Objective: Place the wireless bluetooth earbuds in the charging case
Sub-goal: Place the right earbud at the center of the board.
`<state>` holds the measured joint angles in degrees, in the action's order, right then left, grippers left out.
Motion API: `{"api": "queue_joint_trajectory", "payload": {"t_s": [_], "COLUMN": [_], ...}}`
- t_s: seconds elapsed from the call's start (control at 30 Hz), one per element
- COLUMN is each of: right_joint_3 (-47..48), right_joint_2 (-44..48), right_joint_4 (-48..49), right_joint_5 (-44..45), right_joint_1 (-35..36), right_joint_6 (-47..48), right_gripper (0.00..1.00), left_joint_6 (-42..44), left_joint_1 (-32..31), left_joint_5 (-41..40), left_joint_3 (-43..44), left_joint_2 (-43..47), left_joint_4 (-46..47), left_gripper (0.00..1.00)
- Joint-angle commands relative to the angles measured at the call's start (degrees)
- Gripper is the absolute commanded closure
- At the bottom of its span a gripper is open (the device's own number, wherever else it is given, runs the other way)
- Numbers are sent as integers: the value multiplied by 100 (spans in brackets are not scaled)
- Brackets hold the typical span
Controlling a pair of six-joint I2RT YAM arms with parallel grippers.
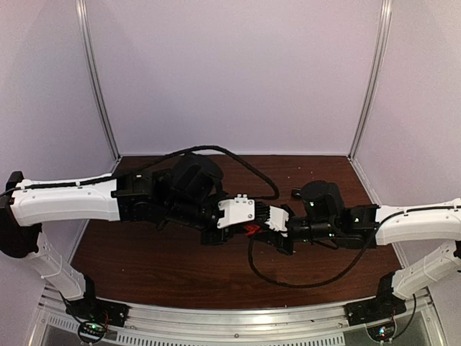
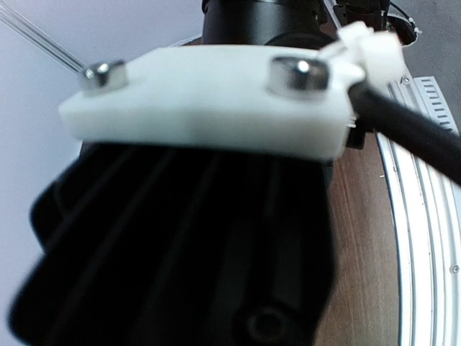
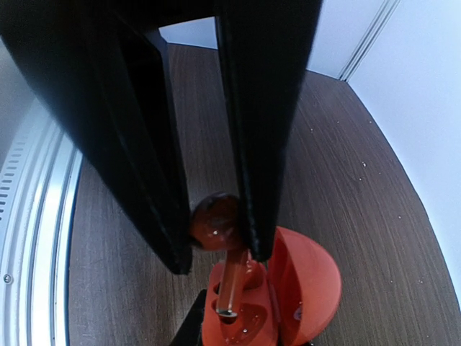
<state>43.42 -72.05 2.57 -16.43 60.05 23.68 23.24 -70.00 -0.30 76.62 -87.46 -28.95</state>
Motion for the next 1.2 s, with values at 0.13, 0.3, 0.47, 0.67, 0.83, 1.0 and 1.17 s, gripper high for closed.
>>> {"api": "queue_joint_trajectory", "payload": {"t_s": [0.13, 0.3, 0.47, 0.67, 0.83, 1.0, 1.17], "right_joint_3": [139, -67, -573, -1063, -905, -962, -1105], "right_joint_2": [-1, 43, 468, 926, 927, 1186, 1374], "right_joint_4": [61, 274, 1266, 2300, 2228, 2078, 2074], "right_joint_5": [66, 383, 1351, 2018, 1917, 1303, 1057], "right_joint_1": [43, 42, 33, 27, -145, -557, -710], "right_joint_6": [-91, -206, -405, 5, -392, -1084, -1318], "right_gripper": [100, 100, 100, 100, 100, 100, 100], "left_joint_6": [-217, -438, -920, -1676, -1674, -1503, -1585], "left_joint_1": [-21, 110, 450, 770, 896, 1076, 1076], "left_joint_5": [-259, 219, 840, 1352, 1415, 1319, 1119], "left_joint_3": [119, -90, -349, -341, -882, -2024, -2787], "left_joint_2": [17, 330, 726, 768, 957, 909, 500], "left_joint_4": [249, 566, 777, 790, 1025, 1487, 2571], "left_gripper": [90, 90, 90, 91, 92, 92, 92]}}
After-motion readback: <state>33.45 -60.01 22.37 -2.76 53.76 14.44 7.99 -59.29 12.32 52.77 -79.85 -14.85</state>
